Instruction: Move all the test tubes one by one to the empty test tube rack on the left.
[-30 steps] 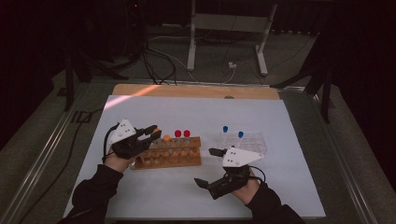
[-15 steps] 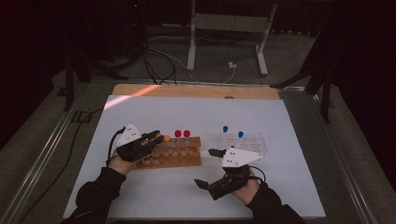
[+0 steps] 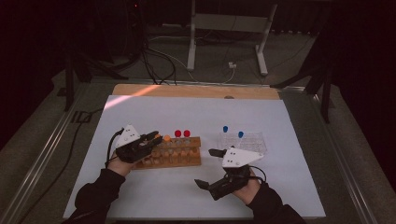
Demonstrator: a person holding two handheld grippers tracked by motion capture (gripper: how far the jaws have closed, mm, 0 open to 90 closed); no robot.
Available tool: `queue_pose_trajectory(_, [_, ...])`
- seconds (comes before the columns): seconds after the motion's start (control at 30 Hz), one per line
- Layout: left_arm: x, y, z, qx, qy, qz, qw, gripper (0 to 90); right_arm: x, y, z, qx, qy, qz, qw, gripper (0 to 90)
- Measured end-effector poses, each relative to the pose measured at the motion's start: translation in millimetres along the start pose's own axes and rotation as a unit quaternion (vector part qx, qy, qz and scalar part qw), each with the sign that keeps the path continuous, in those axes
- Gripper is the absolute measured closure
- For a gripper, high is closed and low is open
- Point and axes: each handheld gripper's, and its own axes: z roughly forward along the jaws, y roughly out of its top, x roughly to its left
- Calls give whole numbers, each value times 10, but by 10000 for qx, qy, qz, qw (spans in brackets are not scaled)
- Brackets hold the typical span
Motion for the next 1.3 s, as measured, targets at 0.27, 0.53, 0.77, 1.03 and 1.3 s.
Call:
queue_pose_trajectory(0.27, [15,100,-166,-282,-266,-6,9992,493,-56,39,-108,-178,-180,-247,9994,0])
queue_pose_trajectory(0.53, [-104,225,-327,-464,-540,12,9975,159,-309,136,-441,-384,-692,-121,9968,0])
queue_pose_trajectory(0.77, [-227,259,-340,-550,-1054,87,9929,15,-662,78,-743,-501,-1414,283,9883,61])
queue_pose_trajectory(1.03, [-301,265,-348,-523,-1151,251,9917,7,-985,-187,-738,-240,-1882,670,9796,88])
queue_pose_trajectory(1.3, [-309,255,-333,-462,-1191,262,9915,6,-1214,-560,-522,372,-2048,922,9737,331])
